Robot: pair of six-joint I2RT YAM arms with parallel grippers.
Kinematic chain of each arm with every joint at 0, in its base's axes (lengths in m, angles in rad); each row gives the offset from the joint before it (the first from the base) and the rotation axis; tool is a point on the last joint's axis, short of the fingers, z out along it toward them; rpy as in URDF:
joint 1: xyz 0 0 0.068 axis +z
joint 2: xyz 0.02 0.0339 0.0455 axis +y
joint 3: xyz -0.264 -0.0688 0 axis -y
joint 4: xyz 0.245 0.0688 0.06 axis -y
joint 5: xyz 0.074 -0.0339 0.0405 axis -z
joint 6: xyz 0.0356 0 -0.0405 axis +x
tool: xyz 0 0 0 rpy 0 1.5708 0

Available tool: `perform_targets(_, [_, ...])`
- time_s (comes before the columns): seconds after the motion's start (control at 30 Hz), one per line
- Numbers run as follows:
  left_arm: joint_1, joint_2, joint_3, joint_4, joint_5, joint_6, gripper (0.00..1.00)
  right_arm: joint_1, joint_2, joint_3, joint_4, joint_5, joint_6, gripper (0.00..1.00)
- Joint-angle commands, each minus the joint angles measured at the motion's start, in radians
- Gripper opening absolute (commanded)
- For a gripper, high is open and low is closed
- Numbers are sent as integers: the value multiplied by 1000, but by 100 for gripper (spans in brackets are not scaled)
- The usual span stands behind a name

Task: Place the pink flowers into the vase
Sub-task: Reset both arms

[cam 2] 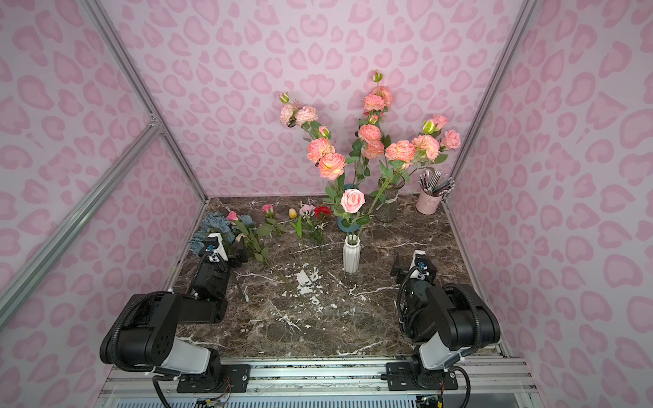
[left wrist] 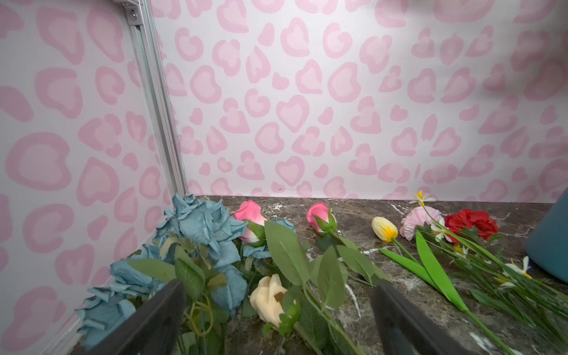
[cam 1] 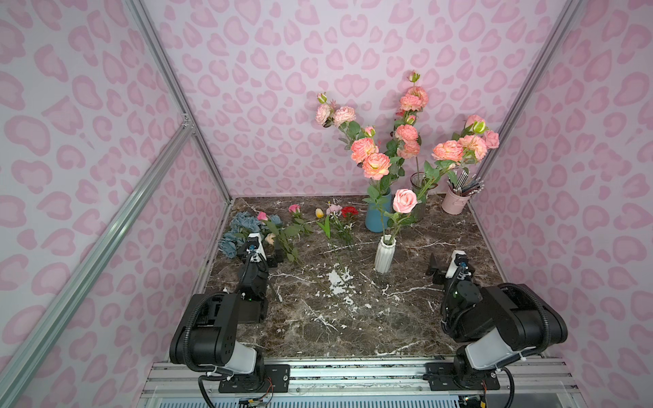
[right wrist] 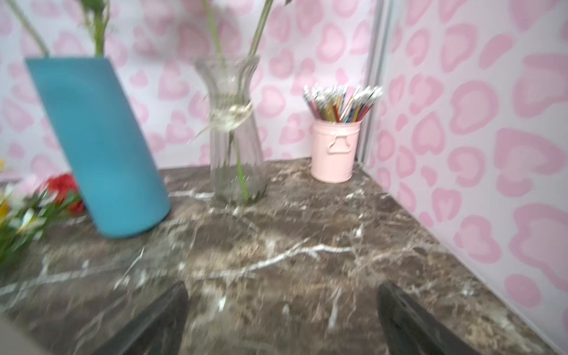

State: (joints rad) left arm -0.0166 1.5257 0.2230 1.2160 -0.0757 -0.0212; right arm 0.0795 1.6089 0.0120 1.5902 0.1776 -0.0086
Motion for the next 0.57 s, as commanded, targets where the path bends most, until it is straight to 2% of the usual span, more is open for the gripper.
perform_targets(0.0, [1, 8, 40, -18, -15, -11, 98, 23, 11, 8, 206, 112, -16, 99])
perform_targets(0.07, [1, 6, 41, -27, -12, -11, 98, 3, -28, 103, -23, 150, 32, 99])
perform_targets(0.13, [2, 5, 41, -24, -11, -11, 98, -19, -36, 177, -189, 104, 50, 99])
perform_targets(0.2, [1, 7, 40, -20, -10, -10, 98, -42, -35, 153, -135, 37, 48, 99])
perform_targets(0.27, [1, 7, 39, -18, -10, -11, 98, -36, -46, 183, -217, 44, 52, 99])
perform_targets(0.53, [2, 7, 39, -19, -10, -11, 98, -42, -37, 180, -195, 28, 54, 99])
